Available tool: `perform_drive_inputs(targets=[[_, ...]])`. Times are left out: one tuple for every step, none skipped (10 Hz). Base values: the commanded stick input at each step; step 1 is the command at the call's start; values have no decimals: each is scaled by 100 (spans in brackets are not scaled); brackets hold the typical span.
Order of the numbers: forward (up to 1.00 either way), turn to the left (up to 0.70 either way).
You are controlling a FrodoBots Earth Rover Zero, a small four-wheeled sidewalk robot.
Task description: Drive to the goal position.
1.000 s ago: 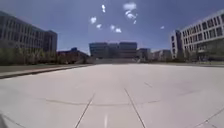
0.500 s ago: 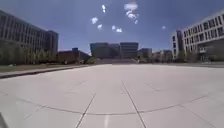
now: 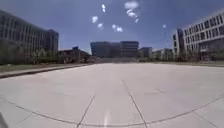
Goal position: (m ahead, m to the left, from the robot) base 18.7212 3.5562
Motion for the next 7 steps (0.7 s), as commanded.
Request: perform_drive_inputs(targets=[[50,-50],[50,-50],[50,-22],[50,-5],[50,0],[50,0],[50,0]])
